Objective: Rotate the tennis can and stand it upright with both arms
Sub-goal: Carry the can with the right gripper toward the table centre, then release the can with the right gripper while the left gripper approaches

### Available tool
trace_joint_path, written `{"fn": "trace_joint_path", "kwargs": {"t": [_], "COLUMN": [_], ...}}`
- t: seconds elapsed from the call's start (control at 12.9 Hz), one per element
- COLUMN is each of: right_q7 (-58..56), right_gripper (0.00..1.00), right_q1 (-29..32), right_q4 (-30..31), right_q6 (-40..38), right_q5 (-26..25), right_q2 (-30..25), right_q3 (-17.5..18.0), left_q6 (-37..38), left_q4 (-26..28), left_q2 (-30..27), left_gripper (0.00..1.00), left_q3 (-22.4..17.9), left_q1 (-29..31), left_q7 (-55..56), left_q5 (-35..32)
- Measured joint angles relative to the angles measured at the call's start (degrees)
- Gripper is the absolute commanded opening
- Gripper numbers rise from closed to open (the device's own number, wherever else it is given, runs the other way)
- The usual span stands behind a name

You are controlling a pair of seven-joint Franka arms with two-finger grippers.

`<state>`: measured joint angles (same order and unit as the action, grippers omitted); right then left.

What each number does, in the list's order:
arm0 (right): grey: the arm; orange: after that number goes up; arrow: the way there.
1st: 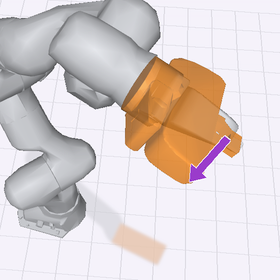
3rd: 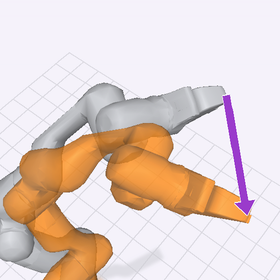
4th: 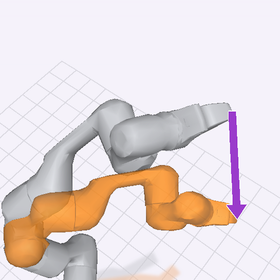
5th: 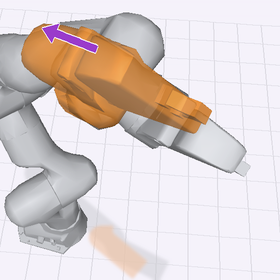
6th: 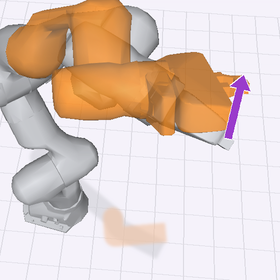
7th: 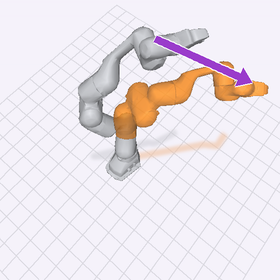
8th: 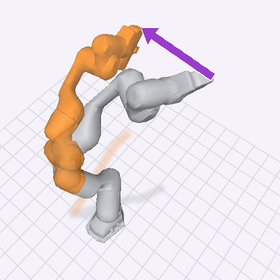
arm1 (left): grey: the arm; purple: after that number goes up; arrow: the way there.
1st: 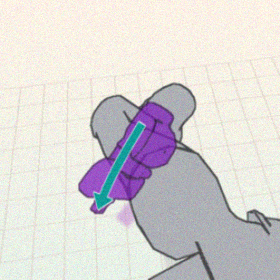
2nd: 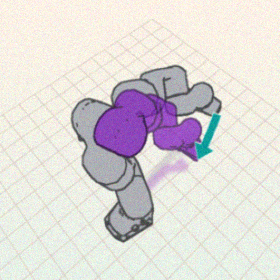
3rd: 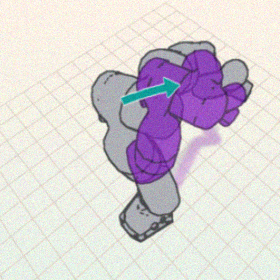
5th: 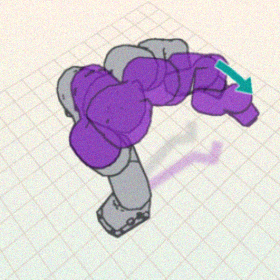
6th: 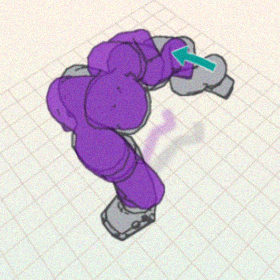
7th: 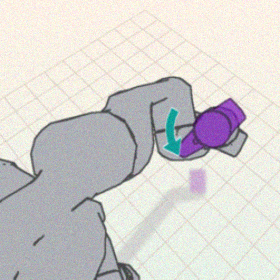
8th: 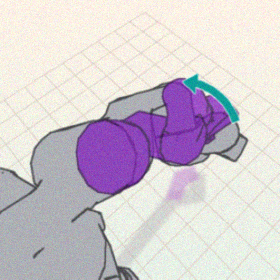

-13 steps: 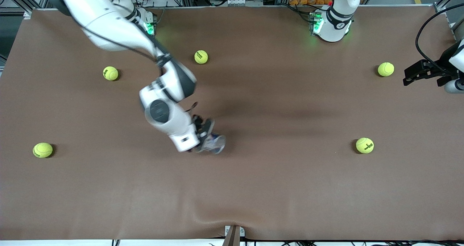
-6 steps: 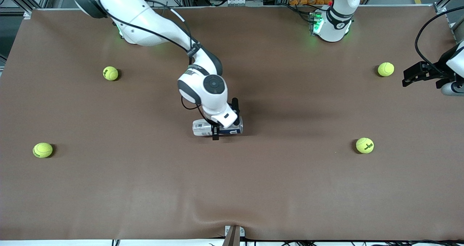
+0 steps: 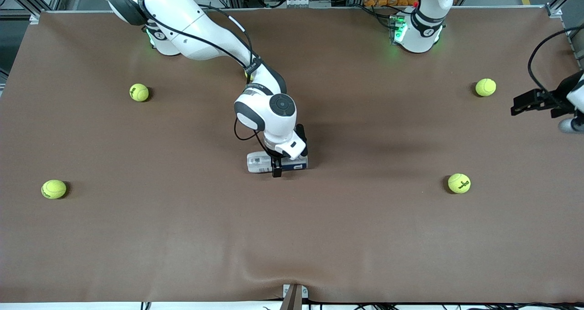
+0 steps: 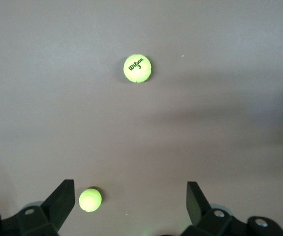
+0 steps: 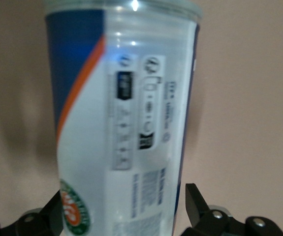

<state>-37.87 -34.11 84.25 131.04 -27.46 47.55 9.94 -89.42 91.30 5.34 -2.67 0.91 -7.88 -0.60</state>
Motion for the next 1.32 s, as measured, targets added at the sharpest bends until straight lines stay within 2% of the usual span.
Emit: {"fn": "trace_joint_path", "kwargs": {"t": [0.23,0.46,0.7,1.32], "right_q7": [2.4,7.1,11.8,27.2], "right_gripper": [1.0,1.0,1.0,1.0], "right_q1": [0.0,0.0,1.1,16.4], "right_q4": [-1.1,-1.4,-1.4,-1.7], "right_q6": [-3.4,-10.9,-12.8,-22.2], "right_q5": [0.8,7.4,14.9,18.3], "right_q2": [-1.5,-5.2,-8.5,-15.3], "right_q3": [1.7,4.4,4.2,3.7], "left_q6": [0.0,0.0,0.0,0.0], "left_q4": [0.0,0.0,0.0,0.0], "left_q2": [2.5,4.1,6.5,13.3], "left_gripper": [1.0,1.0,1.0,1.0], "left_q3": [0.3,0.3,0.2,0.4], "left_q1": [0.0,0.0,0.3,0.9], "left_q7": [0.0,0.0,0.1,-0.1], "left_q5": [4.3,11.7,19.8,35.7]}}
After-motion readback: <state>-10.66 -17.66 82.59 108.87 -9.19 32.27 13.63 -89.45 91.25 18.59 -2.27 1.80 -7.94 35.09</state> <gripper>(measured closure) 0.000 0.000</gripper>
